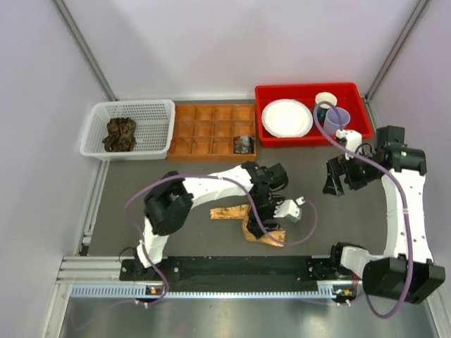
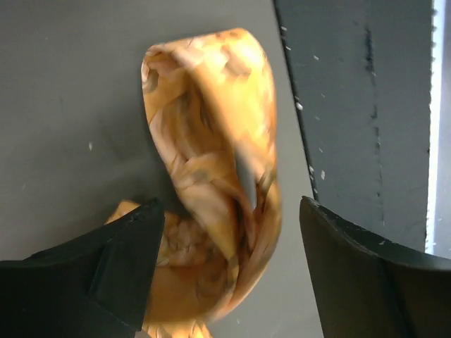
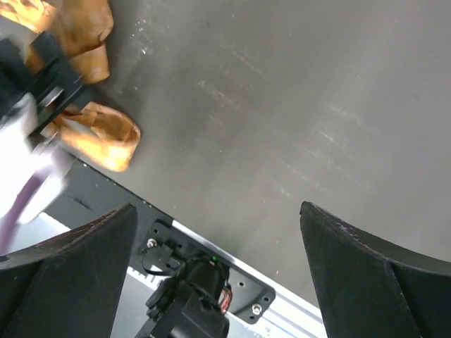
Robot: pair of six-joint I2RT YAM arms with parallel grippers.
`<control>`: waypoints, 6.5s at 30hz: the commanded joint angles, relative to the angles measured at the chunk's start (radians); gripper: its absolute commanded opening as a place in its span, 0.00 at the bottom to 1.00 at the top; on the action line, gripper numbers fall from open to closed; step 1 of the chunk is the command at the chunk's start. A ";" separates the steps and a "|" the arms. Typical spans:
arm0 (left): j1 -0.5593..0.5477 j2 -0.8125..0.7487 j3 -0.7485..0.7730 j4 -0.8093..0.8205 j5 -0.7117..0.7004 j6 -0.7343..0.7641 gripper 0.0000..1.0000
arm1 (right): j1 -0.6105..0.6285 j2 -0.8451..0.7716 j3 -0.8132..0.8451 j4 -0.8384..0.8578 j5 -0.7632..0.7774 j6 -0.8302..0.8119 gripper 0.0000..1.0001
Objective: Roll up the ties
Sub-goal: Place the tie at the center of the board, then flatten out the tie at the center of the board.
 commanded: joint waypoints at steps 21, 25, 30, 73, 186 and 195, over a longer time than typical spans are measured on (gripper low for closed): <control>0.487 -0.922 -0.781 0.255 -0.025 0.449 0.83 | 0.602 0.659 0.252 0.248 -0.078 0.422 0.99; 0.485 -0.857 -0.747 0.256 -0.032 0.430 0.81 | 0.670 0.751 0.274 0.260 -0.031 0.504 0.99; 0.484 -0.866 -0.782 0.281 -0.029 0.434 0.81 | 0.702 0.854 0.286 0.262 -0.081 0.608 0.99; 0.485 -0.869 -0.793 0.247 -0.071 0.380 0.74 | 0.780 1.005 0.332 0.303 -0.061 0.831 0.86; 0.425 -0.588 -0.827 0.365 -0.256 0.097 0.33 | 0.721 0.837 0.205 0.407 0.221 0.114 0.00; 0.412 -0.774 -0.820 0.244 -0.184 0.135 0.00 | 0.578 0.548 0.059 0.180 0.226 0.042 0.00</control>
